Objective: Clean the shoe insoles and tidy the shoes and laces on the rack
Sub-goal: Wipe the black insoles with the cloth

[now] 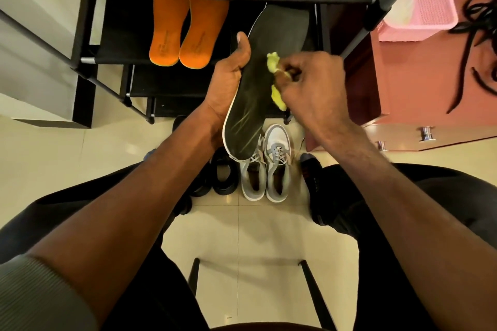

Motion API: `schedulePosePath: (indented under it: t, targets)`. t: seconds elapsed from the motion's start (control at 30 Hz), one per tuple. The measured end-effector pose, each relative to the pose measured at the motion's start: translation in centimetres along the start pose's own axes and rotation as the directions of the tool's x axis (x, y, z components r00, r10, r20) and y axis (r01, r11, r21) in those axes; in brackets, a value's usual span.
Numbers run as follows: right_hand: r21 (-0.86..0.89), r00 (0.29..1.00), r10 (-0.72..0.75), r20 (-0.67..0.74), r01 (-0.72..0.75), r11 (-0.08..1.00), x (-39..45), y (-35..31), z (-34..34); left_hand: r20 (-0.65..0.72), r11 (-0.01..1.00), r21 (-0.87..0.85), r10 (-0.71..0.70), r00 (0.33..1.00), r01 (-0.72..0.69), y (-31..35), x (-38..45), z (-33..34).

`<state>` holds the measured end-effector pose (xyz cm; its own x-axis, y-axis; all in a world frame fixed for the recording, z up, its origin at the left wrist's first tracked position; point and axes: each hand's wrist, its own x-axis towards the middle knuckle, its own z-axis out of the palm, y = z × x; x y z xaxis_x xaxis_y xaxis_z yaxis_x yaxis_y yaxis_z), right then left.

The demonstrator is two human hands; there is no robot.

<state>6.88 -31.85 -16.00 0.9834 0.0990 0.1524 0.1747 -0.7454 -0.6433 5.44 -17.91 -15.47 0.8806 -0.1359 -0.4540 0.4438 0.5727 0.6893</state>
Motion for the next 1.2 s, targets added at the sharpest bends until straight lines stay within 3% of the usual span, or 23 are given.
schedulePosePath:
  t: [0.13, 0.3, 0.43, 0.6, 0.73, 0.8, 0.9, 1.2]
  targets:
    - [0.062, 0.992, -0.113, 0.057, 0.11, 0.992, -0.8, -0.8, 0.7, 0.063, 1.0, -0.024, 0.003, 0.998, -0.001, 0.1, 0.0, -0.1]
    - [-0.191, 0.997, 0.049, -0.055, -0.059, 0.98, 0.9, 1.5, -1.0, 0.019, 0.999, 0.028, -0.023, 1.0, 0.022, -0.3, 0.3, -0.3]
    - [-0.044, 0.995, 0.062, -0.079, -0.066, 0.997, 1.4, 2.2, -1.1, 0.001, 0.995, 0.097, 0.023, 1.0, -0.023, 0.2, 0.0, -0.3]
    - [0.024, 0.985, -0.162, 0.053, 0.161, 0.987, 0.3, 0.8, 0.3, 0.019, 0.997, 0.081, -0.001, 1.0, 0.0, 0.6, -0.6, -0.2]
    - [0.139, 0.963, -0.258, 0.076, 0.246, 0.959, -0.6, -0.6, 1.2, 0.046, 0.999, 0.023, 0.036, 0.998, -0.037, 0.4, -0.5, 0.3]
    - [0.049, 0.975, -0.219, 0.032, 0.217, 0.975, 0.0, 0.0, 0.5, 0.061, 1.0, 0.027, 0.013, 0.998, -0.015, 0.5, -0.3, 0.3]
    - [-0.123, 0.992, -0.07, -0.109, 0.057, 0.991, 1.5, 2.0, -0.9, 0.04, 0.996, 0.041, -0.076, 0.996, 0.074, 0.1, 0.1, -0.1]
    - [-0.109, 0.98, 0.039, -0.193, -0.061, 0.992, 1.8, 2.8, -1.4, 0.018, 0.989, 0.115, -0.101, 0.995, 0.098, 0.3, -0.7, 0.1]
